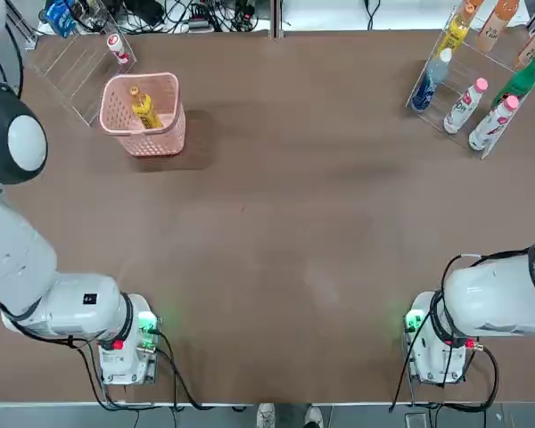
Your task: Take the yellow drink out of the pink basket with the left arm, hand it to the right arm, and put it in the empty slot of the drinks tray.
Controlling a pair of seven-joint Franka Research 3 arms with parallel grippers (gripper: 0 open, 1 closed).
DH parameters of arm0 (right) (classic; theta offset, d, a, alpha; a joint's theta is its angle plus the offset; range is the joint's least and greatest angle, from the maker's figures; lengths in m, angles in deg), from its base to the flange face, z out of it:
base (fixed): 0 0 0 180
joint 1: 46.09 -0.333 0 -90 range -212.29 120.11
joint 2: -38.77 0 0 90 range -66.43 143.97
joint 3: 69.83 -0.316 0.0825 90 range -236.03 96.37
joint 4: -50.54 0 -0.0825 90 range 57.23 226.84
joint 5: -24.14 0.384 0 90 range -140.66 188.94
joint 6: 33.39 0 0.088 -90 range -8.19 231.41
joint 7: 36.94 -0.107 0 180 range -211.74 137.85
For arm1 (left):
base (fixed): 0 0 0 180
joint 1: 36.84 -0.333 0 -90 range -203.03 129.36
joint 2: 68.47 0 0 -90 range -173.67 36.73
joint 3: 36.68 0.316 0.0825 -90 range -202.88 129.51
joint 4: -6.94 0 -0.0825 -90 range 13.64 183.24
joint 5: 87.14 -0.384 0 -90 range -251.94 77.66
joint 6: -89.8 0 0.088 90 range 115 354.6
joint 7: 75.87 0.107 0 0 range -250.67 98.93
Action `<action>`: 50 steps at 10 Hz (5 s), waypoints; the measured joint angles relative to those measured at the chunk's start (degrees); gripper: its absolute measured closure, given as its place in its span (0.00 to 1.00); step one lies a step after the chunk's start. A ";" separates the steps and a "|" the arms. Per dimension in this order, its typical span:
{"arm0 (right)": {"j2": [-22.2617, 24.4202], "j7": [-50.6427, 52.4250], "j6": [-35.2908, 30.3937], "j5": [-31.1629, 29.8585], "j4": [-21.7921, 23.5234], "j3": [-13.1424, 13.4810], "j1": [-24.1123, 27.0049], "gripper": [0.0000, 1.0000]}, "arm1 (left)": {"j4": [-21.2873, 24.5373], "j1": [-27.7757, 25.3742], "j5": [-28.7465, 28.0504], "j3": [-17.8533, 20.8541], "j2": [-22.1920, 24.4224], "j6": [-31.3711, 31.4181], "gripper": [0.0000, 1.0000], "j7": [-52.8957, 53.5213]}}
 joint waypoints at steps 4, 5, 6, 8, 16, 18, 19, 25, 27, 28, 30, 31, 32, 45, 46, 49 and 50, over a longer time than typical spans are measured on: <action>0.01 0.00 0.09 0.00 -0.03 -0.02 -0.01 0.00 | 7.93 -0.01 0.00 -1.07 0.33 8.14 0.00 -2.62; 0.01 0.00 0.09 0.00 -0.03 -0.02 -0.01 0.00 | 9.85 -0.03 0.00 -1.09 0.90 9.68 0.00 -2.73; 0.01 0.00 0.09 0.00 -0.04 -0.02 -0.01 0.00 | 11.32 -0.12 0.00 -1.09 1.48 10.50 0.00 -2.84; 0.01 0.00 0.10 0.00 -0.06 -0.02 -0.01 0.00 | 14.19 -0.13 0.00 -1.10 2.52 13.02 0.00 -3.54; 0.02 -0.01 0.17 0.02 -0.08 -0.32 -0.08 0.00 | 27.22 -0.11 0.00 -2.11 3.54 29.34 0.00 -6.25; 0.02 -0.02 0.18 0.02 -0.08 -0.31 -0.07 0.00 | 30.25 -0.13 0.00 -2.11 3.54 32.56 0.00 -6.28; 0.02 -0.02 0.18 0.02 -0.08 -0.31 -0.08 0.00 | 30.55 -0.13 0.00 -2.11 3.60 32.65 0.00 -6.34; 0.02 -0.03 0.34 0.16 -0.08 -0.31 -0.07 0.00 | 37.52 -0.16 0.00 -2.11 5.57 38.55 0.00 -7.03; 0.02 -0.03 0.35 0.17 -0.08 -0.31 -0.07 0.00 | 38.83 -0.22 0.00 -2.11 6.15 38.86 0.01 -7.10; 0.02 -0.03 0.35 0.17 -0.08 -0.31 -0.07 0.00 | 39.27 -0.28 0.00 -2.11 6.52 38.87 0.01 -7.11; 0.02 -0.03 0.35 0.17 -0.08 -0.31 -0.07 0.00 | 40.68 -0.49 0.00 -2.07 7.82 38.87 0.01 -7.11; 0.02 -0.03 0.36 0.17 -0.08 -0.31 -0.07 0.00 | 41.46 -0.52 0.00 -2.04 8.49 38.90 0.01 -7.12; 0.02 -0.03 0.36 0.17 -0.08 -0.31 -0.07 0.00 | 42.02 -0.54 0.00 -2.04 8.91 39.01 0.01 -7.12; 0.02 -0.03 0.36 0.18 -0.08 -0.31 -0.07 0.00 | 44.75 -0.60 0.00 -1.76 9.14 42.94 0.29 -7.12; 0.02 -0.03 0.43 0.18 -0.08 -0.31 -0.08 0.00 | 44.75 -0.60 0.00 -1.76 9.16 42.95 0.30 -7.12; 0.02 -0.03 0.57 0.22 -0.08 -0.31 -0.08 0.00 | 44.75 -0.60 0.00 -1.76 9.28 42.96 0.33 -7.12; 0.02 -0.03 0.58 0.24 -0.08 -0.31 -0.08 0.00 | 44.75 -0.60 0.00 -1.76 9.30 42.96 0.34 -7.12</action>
